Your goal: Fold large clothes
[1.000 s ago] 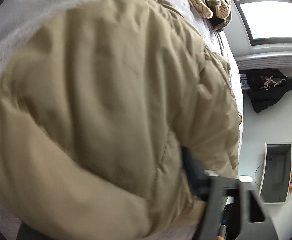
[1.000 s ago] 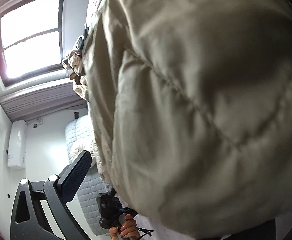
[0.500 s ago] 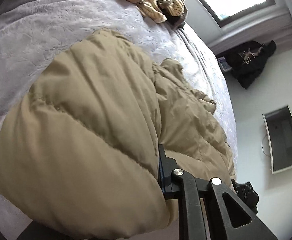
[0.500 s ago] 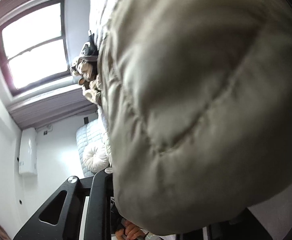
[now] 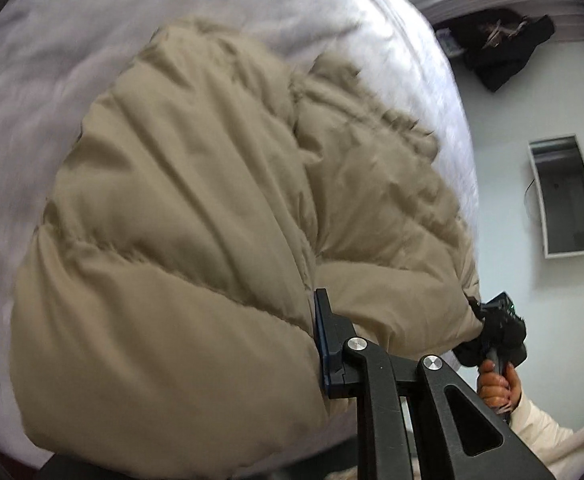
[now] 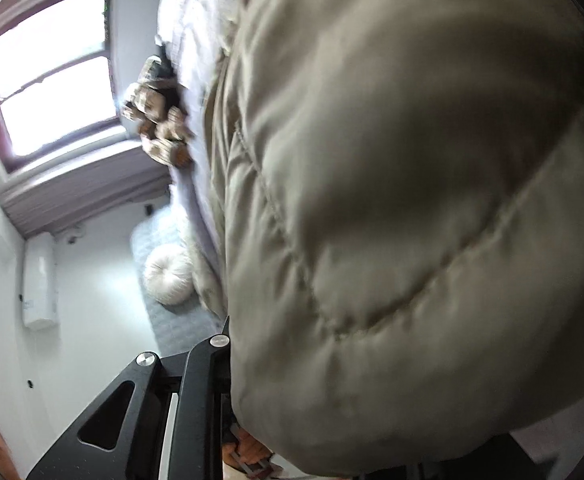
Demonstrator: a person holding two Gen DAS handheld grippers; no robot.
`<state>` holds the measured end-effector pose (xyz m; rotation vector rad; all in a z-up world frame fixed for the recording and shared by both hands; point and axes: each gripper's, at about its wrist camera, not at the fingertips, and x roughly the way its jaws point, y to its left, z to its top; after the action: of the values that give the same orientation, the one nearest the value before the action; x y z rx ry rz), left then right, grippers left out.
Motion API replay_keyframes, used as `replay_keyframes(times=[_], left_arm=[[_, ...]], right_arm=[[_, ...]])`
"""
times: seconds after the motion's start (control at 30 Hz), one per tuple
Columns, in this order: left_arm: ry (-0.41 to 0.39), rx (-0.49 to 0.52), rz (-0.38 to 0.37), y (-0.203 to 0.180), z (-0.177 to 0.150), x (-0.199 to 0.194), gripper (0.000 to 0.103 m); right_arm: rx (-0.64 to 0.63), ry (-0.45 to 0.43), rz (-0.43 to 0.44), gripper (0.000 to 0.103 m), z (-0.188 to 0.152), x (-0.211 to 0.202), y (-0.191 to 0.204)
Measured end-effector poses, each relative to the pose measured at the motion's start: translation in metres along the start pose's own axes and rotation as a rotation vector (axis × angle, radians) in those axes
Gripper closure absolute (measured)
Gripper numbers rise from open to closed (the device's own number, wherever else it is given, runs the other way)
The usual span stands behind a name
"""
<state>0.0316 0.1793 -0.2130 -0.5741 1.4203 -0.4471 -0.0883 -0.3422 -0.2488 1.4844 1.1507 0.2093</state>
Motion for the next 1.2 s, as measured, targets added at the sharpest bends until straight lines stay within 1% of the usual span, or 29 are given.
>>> replay_keyframes(times=[0.07, 0.13, 0.17, 0.2, 0.23, 0.27, 0.3, 0.37, 0.43, 0.5, 0.53, 0.57, 0.6, 0.63, 0.67, 0.7, 0.77, 0.83, 0.87, 0.9, 0.93, 0.97, 1.0, 1.03, 1.07, 1.1, 1.17, 1.2], left_arm=[[0.034, -0.035, 0.02, 0.014, -0.011, 0.011, 0.082], [0.052, -0.078, 0.031, 0.025, -0.011, 0.021, 0.082], [0.059, -0.093, 0.041, 0.027, -0.01, 0.024, 0.077], [0.068, -0.096, 0.073, 0.029, -0.01, 0.027, 0.064], [0.073, -0.089, 0.125, 0.029, -0.01, 0.026, 0.043], [0.075, -0.077, 0.186, 0.029, -0.009, 0.023, 0.037], [0.079, -0.072, 0.202, 0.027, -0.005, 0.021, 0.035], [0.108, -0.055, 0.213, 0.026, -0.004, 0.008, 0.035], [0.128, -0.01, 0.229, 0.021, -0.007, -0.01, 0.036], [0.137, 0.045, 0.258, 0.017, -0.012, -0.028, 0.036], [0.141, 0.072, 0.273, 0.013, -0.016, -0.038, 0.036], [0.138, 0.094, 0.289, 0.011, -0.016, -0.048, 0.036], [0.13, 0.103, 0.297, 0.011, -0.014, -0.053, 0.035], [0.113, 0.108, 0.308, 0.01, -0.012, -0.062, 0.036], [0.09, 0.109, 0.316, 0.009, -0.008, -0.068, 0.036], [0.064, 0.11, 0.32, 0.008, -0.004, -0.072, 0.035], [0.002, 0.11, 0.328, 0.006, 0.005, -0.079, 0.035], [-0.041, 0.107, 0.337, 0.001, 0.015, -0.076, 0.035], [-0.057, 0.11, 0.346, -0.002, 0.02, -0.074, 0.035], [-0.064, 0.114, 0.359, -0.004, 0.026, -0.067, 0.036], [-0.071, 0.12, 0.374, -0.007, 0.029, -0.062, 0.035], [-0.078, 0.129, 0.388, -0.011, 0.032, -0.057, 0.035], [-0.081, 0.133, 0.39, -0.013, 0.033, -0.052, 0.035], [-0.081, 0.136, 0.391, -0.016, 0.035, -0.045, 0.035], [-0.078, 0.139, 0.392, -0.018, 0.036, -0.041, 0.035], [-0.075, 0.143, 0.39, -0.019, 0.036, -0.04, 0.035], [-0.077, 0.157, 0.385, -0.021, 0.036, -0.038, 0.035], [-0.077, 0.162, 0.388, -0.022, 0.037, -0.038, 0.035]], right_arm=[[0.027, 0.004, -0.031, 0.079, -0.013, -0.002, -0.019], [0.047, 0.001, -0.052, 0.077, -0.013, 0.001, -0.03], [0.055, 0.002, -0.07, 0.074, -0.009, 0.003, -0.029], [0.056, 0.01, -0.097, 0.067, -0.007, 0.005, -0.031], [0.056, 0.013, -0.122, 0.063, -0.005, 0.006, -0.031], [0.055, 0.02, -0.156, 0.056, -0.005, 0.005, -0.029], [0.05, 0.031, -0.175, 0.052, -0.006, 0.004, -0.027], [0.022, 0.069, -0.227, 0.048, -0.009, 0.0, -0.019], [-0.014, 0.117, -0.27, 0.047, -0.012, -0.005, -0.009], [-0.078, 0.189, -0.32, 0.045, -0.02, -0.01, 0.005], [-0.109, 0.217, -0.334, 0.045, -0.026, -0.011, 0.012], [-0.159, 0.264, -0.348, 0.045, -0.033, -0.012, 0.02], [-0.19, 0.301, -0.348, 0.045, -0.045, -0.009, 0.02], [-0.214, 0.342, -0.33, 0.045, -0.044, -0.007, 0.03], [-0.237, 0.37, -0.306, 0.045, -0.049, -0.007, 0.037], [-0.256, 0.381, -0.3, 0.045, -0.054, -0.003, 0.045], [-0.313, 0.38, -0.306, 0.045, -0.059, 0.004, 0.06], [-0.334, 0.358, -0.3, 0.045, -0.057, 0.023, 0.077], [-0.339, 0.35, -0.299, 0.045, -0.057, 0.027, 0.08], [-0.352, 0.339, -0.305, 0.048, -0.056, 0.036, 0.086], [-0.371, 0.328, -0.318, 0.05, -0.056, 0.061, 0.106], [-0.402, 0.312, -0.36, 0.062, -0.056, 0.072, 0.114], [-0.44, 0.29, -0.423, 0.076, -0.056, 0.086, 0.129], [-0.47, 0.274, -0.467, 0.079, -0.043, 0.074, 0.132], [-0.523, 0.246, -0.539, 0.082, -0.045, 0.083, 0.14], [-0.569, 0.227, -0.587, 0.083, -0.051, 0.096, 0.145], [-0.634, 0.199, -0.653, 0.083, -0.054, 0.108, 0.154], [-0.656, 0.193, -0.675, 0.083, -0.045, 0.104, 0.15]])
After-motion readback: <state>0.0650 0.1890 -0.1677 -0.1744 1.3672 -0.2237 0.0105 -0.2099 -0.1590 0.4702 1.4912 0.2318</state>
